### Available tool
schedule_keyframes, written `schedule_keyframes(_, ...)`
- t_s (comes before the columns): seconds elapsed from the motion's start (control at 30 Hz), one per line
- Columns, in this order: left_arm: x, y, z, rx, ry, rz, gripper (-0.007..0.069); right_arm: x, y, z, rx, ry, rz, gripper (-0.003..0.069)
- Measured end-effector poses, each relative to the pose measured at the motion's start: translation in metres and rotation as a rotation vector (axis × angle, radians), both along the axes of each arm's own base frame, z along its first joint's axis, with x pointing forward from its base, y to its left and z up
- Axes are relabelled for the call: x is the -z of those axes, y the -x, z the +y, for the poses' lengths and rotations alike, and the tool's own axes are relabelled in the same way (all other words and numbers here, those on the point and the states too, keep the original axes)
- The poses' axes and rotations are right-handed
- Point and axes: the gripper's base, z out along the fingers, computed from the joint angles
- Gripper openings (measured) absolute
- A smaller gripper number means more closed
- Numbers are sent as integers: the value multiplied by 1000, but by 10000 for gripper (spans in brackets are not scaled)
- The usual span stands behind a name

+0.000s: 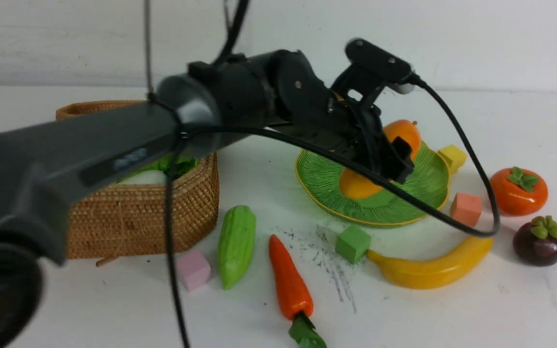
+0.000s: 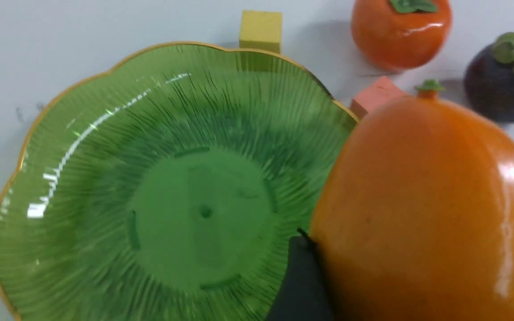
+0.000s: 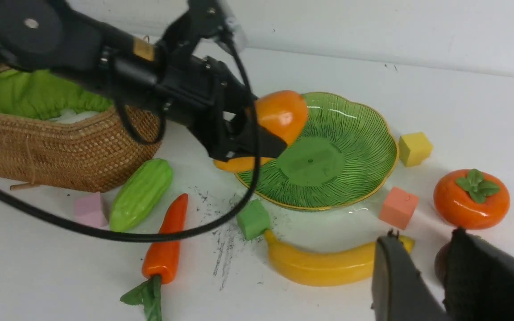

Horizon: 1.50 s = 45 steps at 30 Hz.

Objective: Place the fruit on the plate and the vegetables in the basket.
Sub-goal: Grab the mango with your left arm and place it on the right plate, then take a chayote with your left arm and place it on the basket on the left.

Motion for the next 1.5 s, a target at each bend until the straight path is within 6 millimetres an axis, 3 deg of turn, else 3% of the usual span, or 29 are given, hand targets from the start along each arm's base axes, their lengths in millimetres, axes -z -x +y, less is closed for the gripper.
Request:
schedule_keyframes(0.07,13,-15,-10,4,-26,-12,539,1,0,-2,15,20,4,186)
schedule_keyframes(0.2,22,-35,-21,2,-59,-70,539,3,-1,-6,61,38,24,191)
schedule_keyframes(0.47,50,-49,-27,-20,-79,-73,539,3,-1,-7,77,34,30,195)
schedule_keyframes(0.63,62,-53,-26,-72,-46,-12,641,4,0,-5,61,12,44,199)
schedule_keyframes(0.77,44,-48,-23,-79,-30,12,666,5,1,-4,49,-1,60,201)
schedule_keyframes(0.93,-6,-25,-11,-65,-30,82,618,6,1,-4,51,3,75,201)
schedule_keyframes(0.97,-28,-13,-4,-72,-25,135,567,6,1,-4,52,4,76,201)
schedule_keyframes(1.07,-63,8,12,-106,-27,212,437,6,1,-4,52,4,76,201)
schedule_keyframes(1.13,-89,25,27,-144,-50,244,282,6,1,-4,52,4,77,201)
schedule_keyframes(1.27,-123,54,55,-242,-116,260,13,6,1,-4,52,4,77,202)
schedule_keyframes(1.37,-143,79,71,-287,-149,267,-13,6,1,-4,52,4,77,202)
schedule_keyframes(1.5,-149,95,82,-359,-113,308,-13,6,1,-4,51,4,75,204)
